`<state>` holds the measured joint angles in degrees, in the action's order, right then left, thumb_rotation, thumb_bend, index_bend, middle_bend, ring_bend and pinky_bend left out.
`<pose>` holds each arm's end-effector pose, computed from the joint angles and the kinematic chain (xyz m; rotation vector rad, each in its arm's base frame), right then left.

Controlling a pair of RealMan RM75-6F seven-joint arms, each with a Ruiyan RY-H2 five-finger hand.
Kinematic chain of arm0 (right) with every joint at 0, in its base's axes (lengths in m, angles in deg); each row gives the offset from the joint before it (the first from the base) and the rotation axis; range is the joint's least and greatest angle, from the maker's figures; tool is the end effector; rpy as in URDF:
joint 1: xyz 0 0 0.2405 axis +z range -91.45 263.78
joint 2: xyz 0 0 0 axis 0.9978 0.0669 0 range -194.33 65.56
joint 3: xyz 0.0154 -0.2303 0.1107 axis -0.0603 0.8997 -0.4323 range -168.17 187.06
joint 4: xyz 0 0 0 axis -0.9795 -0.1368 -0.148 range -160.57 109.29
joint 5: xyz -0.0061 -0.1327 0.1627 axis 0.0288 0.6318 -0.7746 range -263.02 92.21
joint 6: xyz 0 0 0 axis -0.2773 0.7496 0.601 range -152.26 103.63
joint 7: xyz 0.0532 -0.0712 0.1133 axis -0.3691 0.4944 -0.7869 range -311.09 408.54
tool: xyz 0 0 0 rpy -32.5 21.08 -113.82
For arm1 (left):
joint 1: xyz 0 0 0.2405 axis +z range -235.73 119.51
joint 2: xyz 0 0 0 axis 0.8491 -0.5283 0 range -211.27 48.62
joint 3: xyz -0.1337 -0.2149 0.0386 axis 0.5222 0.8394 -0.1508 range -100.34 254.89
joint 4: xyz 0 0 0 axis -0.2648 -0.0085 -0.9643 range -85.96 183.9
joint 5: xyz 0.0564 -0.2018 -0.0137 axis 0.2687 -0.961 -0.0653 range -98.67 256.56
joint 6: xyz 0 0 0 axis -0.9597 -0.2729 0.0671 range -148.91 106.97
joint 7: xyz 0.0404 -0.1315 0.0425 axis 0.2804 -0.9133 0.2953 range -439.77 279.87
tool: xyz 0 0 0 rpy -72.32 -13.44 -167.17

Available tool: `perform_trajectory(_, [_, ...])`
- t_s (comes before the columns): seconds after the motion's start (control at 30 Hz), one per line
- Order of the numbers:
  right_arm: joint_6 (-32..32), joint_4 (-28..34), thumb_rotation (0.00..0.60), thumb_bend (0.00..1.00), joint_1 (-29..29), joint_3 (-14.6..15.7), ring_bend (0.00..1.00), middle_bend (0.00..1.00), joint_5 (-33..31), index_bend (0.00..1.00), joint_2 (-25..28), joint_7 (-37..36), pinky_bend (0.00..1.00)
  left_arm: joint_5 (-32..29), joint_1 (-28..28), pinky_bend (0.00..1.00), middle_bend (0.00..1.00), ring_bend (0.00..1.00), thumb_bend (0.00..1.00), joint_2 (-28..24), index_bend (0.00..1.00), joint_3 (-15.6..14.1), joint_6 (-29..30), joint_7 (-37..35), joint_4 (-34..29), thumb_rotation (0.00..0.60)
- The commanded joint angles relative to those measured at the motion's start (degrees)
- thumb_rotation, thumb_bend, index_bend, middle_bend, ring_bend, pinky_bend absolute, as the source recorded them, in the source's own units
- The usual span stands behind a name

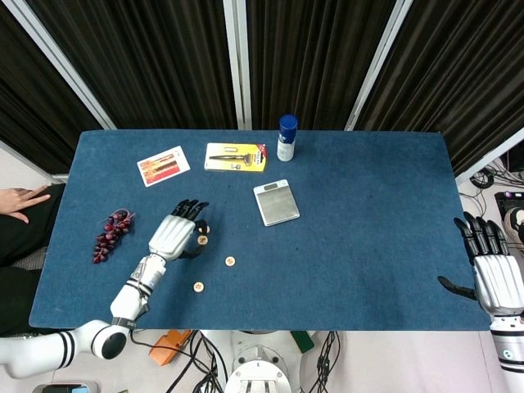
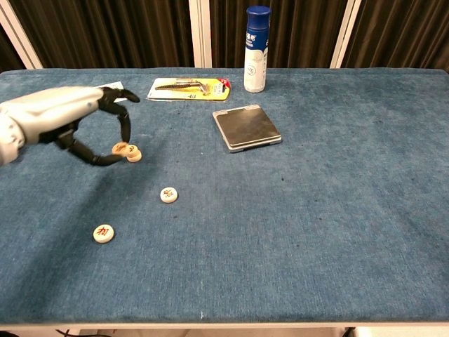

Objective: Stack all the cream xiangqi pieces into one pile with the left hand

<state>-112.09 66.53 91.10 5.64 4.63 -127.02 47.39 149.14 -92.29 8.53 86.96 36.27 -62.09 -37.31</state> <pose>-0.2998 -0.1844 0.1719 1.4123 -0.8211 0.9821 -0.1718 0.3102 -0.0201 -1.8319 -1.0133 -0.9542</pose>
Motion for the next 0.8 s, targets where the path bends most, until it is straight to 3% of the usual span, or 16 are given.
perform_trajectory(0.03, [0.0,-0.1,0.600,0.10,-0.1,0.0,0.00,0.00,-0.1,0.00,0.0,-0.1,0.07,-5.6,-3.8,0.00,0.07,0.00,0.35,0.7,0.52,3.1,-4.5,1.4,2.1,0.595])
perform_trajectory(0.27, [-0.3,-0.4,0.600,0.10,-0.4,0.0,0.00,0.00,-0.4,0.00,0.1,-0.5,0.07,-12.1,-6.3,0.00,0.07,0.00,0.35,3.4,0.52,3.5,-6.6,4.4,6.9,0.594])
perform_trajectory(0.8, [-0.2,-0.5,0.600,0.10,-0.5,0.0,0.00,0.00,-0.5,0.00,0.0,-0.6,0.07,-15.1,-7.4,0.00,0.07,0.00,0.34,3.7,0.50,2.4,-6.7,3.8,8.3,0.591])
